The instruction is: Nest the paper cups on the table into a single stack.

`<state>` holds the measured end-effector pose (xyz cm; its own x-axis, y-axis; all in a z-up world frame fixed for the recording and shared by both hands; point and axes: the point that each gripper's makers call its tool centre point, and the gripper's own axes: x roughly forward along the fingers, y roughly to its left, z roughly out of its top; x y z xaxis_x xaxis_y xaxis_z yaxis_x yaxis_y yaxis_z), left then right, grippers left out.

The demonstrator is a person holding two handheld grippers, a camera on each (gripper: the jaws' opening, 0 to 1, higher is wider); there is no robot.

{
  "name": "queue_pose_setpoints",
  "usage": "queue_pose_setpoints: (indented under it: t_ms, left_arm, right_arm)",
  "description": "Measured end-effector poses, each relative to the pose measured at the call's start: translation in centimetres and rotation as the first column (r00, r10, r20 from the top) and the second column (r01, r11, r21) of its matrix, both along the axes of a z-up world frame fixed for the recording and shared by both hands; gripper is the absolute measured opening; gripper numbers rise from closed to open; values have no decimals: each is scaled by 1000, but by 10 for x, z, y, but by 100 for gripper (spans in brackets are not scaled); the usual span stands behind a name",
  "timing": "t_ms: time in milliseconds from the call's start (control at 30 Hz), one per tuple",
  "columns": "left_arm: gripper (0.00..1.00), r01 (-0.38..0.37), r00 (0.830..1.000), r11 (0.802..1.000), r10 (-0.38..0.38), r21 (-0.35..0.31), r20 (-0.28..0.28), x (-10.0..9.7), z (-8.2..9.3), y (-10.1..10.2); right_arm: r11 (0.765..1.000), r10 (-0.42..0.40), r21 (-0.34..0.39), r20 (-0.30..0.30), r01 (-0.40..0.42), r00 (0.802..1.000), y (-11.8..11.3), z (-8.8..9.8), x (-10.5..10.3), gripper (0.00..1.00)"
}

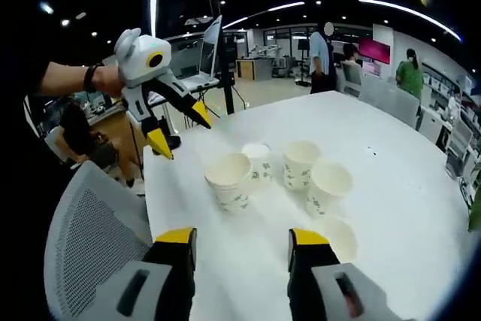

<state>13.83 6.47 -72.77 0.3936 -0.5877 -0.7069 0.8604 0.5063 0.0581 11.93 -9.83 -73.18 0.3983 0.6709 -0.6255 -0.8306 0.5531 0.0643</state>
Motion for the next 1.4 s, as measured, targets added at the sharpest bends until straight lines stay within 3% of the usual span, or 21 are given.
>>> queue_pose_setpoints:
  t_ms: [200, 400, 967, 1133, 1233, 1400]
  left_arm:
    - [52, -97, 995, 989, 97, -108, -2, 1, 13, 1]
    - [52, -165, 986, 972, 166, -164, -12, -1, 25, 12]
    - [60, -170, 984, 975, 162, -140, -69, -31, 26, 17]
    - [61, -177, 983, 975, 167, -135, -79, -39, 28, 19]
    - [62, -176, 982, 977, 167, -124, -83, -43, 27, 22]
    - [63, -186, 981, 975, 176, -124, -84, -47, 29, 24]
  right_arm:
    - [998, -59, 3, 10, 59, 998, -16, 3, 23, 47]
    - [994, -72, -87, 0, 72, 997, -27, -8, 41, 45]
    - [975, -27, -224, -100, 4, 995, -22, -44, 58, 39]
    - [967, -29, -255, -124, -4, 992, -19, -51, 55, 36]
    - [961, -13, -275, -135, -25, 991, -18, -64, 54, 34]
    - [956, -14, -291, -144, -29, 990, -18, -65, 54, 30]
